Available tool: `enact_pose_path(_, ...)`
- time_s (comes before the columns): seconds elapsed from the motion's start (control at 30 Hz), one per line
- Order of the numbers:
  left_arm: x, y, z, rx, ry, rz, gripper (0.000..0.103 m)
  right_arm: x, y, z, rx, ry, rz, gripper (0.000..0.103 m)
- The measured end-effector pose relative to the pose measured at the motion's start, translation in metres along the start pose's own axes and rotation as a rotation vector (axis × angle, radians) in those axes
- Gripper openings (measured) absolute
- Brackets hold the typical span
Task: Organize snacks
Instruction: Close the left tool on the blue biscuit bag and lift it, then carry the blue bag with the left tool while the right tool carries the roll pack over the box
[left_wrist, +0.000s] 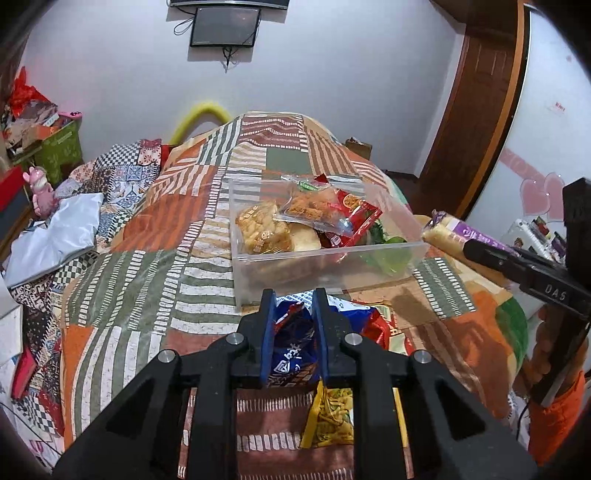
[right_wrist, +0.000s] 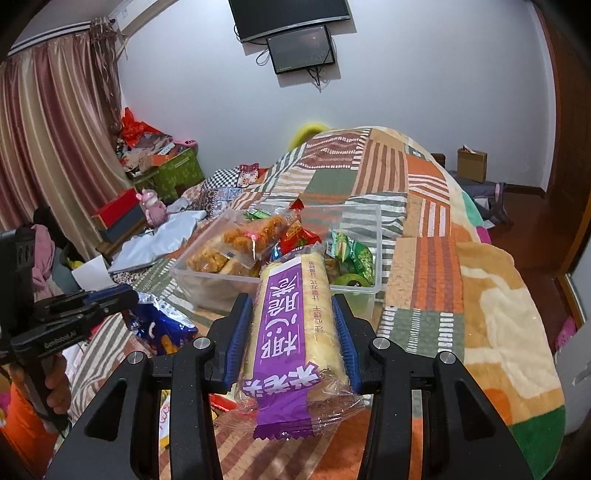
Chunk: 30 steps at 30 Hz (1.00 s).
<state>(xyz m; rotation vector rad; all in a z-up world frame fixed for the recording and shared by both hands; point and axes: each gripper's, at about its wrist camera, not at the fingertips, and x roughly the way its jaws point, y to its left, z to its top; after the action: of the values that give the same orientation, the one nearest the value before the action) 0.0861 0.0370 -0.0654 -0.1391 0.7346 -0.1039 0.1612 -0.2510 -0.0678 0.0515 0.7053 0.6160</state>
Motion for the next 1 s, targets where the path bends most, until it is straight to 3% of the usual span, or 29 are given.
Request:
enact_pose_path(0.07, 0.002, -0.002, -0.003, 0.012, 0.005, 0.026, 0.029, 0.003, -0.001, -0.001, 0.000, 0.008, 0.003, 0.040)
enact_pose_path(0.13, 0.006, -0.001, -0.007, 0.015, 0.020, 0.029, 0.079, 0.005, -0.001, -0.003, 0.000, 0.017, 0.004, 0.040)
enact_pose_path(0.2, 0.013, 0.002, -0.014, 0.009, 0.031, 0.019, 0.097, 0.007, -0.003, -0.005, 0.004, 0.024, 0.008, 0.040)
enact_pose_path(0.3, 0.031, 0.004, -0.021, 0.034, 0.075, 0.059, 0.098, 0.009, -0.004, -0.006, 0.010, 0.033, 0.011, 0.040)
enact_pose_path(0.43, 0.059, 0.019, -0.030, -0.024, 0.161, 0.053, 0.098, 0.010, -0.004, -0.005, 0.004, 0.036, 0.006, 0.040)
enact_pose_path(0.6, 0.095, 0.036, -0.038, -0.133, 0.282, -0.021, 0.097, 0.011, -0.006, -0.004, 0.010, 0.032, 0.004, 0.040)
enact_pose_path(0.77, 0.095, 0.041, -0.038, -0.174, 0.253, -0.040, 0.090, 0.015, -0.008, -0.005, 0.018, 0.042, 0.006, 0.040)
enact_pose_path(1.0, 0.077, 0.032, -0.038, -0.115, 0.194, -0.001, 0.078, 0.014, -0.009, -0.005, 0.019, 0.043, 0.004, 0.040)
